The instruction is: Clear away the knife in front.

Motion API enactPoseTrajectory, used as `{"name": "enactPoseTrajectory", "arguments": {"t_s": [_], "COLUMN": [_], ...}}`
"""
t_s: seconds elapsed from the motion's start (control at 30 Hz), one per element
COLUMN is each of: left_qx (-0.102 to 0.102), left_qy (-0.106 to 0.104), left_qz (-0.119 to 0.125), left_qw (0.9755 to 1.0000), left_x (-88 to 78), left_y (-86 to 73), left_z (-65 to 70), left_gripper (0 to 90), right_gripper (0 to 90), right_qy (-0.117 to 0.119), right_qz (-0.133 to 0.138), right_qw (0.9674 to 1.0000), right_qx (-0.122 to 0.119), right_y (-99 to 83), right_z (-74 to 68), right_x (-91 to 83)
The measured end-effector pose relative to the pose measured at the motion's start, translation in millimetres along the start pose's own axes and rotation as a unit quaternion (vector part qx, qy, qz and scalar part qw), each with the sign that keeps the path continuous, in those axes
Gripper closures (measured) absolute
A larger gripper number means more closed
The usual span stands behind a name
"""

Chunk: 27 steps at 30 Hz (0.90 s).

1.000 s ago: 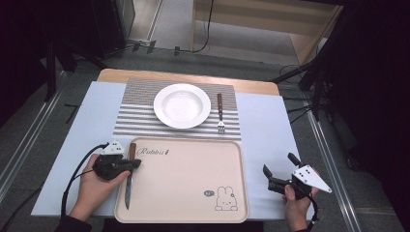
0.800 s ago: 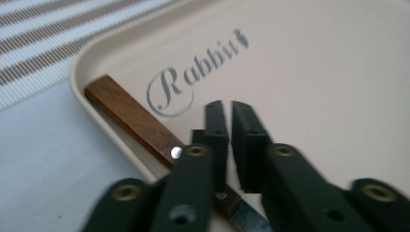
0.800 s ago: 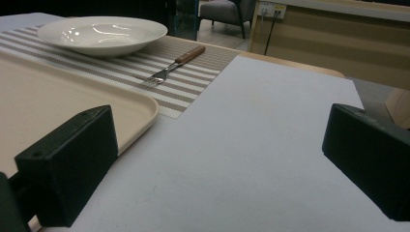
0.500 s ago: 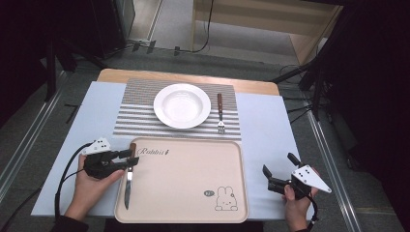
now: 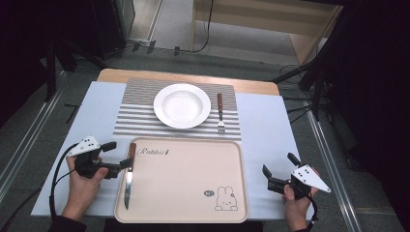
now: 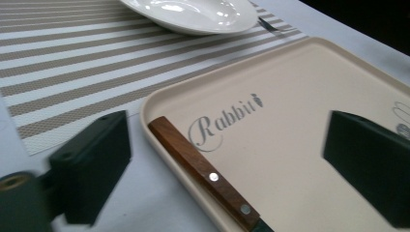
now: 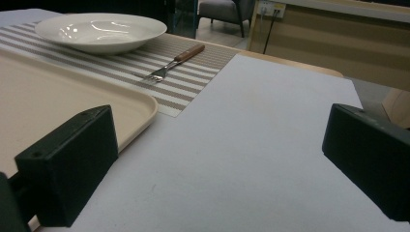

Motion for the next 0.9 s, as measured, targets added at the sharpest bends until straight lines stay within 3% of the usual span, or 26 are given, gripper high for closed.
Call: {"name": "enactPoseTrajectory", "arguments": {"t_s": [0.7, 0.9], "left_qx": [0.005, 0.011], "left_qy": [0.003, 0.012], "left_qz": [0.046, 0.058], "left_qw": [0.9989, 0.9982], "left_x": [-23.3, -27.4], "left_y": [5.2, 4.6], "left_z": [-13.2, -19.7], "left_gripper": [0.0, 0.0], "right_gripper": [0.0, 0.0], "right_qy": [-0.006, -0.007], "right_qz": [-0.005, -0.004], "right_qw": [1.0000, 1.0000], "right_qx": [0.000, 0.006], "right_y": [-0.8, -0.8], "right_z": [0.9, 2.3], "right_x": [0.9, 0.8]}}
Point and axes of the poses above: each handheld gripper's, and its own axes: x roughly forward along the jaws, y roughly out of its top, z roughly to its right, the point moved 9 cm from there along x, roughly forward along the jaws, and after that the axes turned 5 degrees about -x, right-handed, at the moved point
